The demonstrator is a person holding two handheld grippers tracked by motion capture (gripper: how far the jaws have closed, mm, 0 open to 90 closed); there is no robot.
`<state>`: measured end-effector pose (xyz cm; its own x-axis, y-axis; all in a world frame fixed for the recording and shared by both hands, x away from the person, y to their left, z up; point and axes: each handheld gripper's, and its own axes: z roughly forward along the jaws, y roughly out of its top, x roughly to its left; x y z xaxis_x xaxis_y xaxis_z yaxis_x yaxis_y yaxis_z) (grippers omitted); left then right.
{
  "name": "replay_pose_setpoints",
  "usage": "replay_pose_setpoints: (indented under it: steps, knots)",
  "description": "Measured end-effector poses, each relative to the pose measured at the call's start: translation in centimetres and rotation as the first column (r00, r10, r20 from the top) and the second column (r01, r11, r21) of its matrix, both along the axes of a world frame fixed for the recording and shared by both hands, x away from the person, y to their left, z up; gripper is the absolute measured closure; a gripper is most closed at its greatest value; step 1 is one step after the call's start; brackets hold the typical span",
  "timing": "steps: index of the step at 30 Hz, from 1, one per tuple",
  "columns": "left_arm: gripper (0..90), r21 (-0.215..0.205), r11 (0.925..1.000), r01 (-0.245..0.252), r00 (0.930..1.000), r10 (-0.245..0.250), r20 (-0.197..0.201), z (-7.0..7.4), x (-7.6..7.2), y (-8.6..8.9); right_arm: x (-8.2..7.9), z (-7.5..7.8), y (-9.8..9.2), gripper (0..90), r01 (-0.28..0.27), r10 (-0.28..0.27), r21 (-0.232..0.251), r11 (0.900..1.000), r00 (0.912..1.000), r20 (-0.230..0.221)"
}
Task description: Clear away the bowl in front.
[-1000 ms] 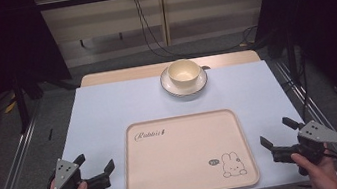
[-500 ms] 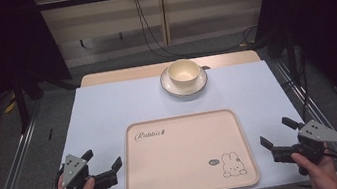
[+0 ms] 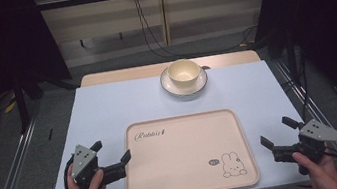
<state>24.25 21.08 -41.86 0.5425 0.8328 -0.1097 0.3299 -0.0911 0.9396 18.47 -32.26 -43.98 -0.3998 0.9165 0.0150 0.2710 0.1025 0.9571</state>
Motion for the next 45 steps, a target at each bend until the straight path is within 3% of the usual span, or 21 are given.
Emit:
replay_pose_setpoints:
  steps: [8,12,31,33,37,45]
  knots:
    - [1.7,0.002,0.9991,0.042,0.9991,-0.042,0.012,0.6,1.0,-1.8,0.1,0.0,0.0,1.8,-0.005,0.005,0.002,1.000,0.9999,0.011]
    - [1.7,0.039,0.9977,0.055,0.9979,-0.057,0.032,0.9,1.6,-2.7,0.1,0.1,-0.1,1.7,-0.015,0.015,0.007,1.000,0.9999,0.008]
    - [2.1,0.022,0.9943,0.104,0.9946,-0.104,-0.003,1.1,5.0,-5.5,0.1,0.2,-0.2,1.1,-0.019,0.019,0.016,1.000,0.9996,0.022]
    - [2.0,0.009,0.9926,0.121,0.9926,-0.121,-0.010,1.3,5.2,-5.9,0.1,0.2,-0.2,1.1,-0.021,0.020,0.017,1.000,0.9995,0.023]
    - [1.6,0.029,0.9831,0.181,0.9833,-0.180,-0.029,1.5,6.0,-7.0,0.1,0.1,-0.2,0.9,-0.019,0.019,0.017,1.000,0.9995,0.027]
    - [1.6,0.036,0.9756,0.217,0.9760,-0.216,-0.030,1.3,7.5,-9.3,0.1,0.2,-0.2,0.9,-0.029,0.028,0.023,0.999,0.9993,0.026]
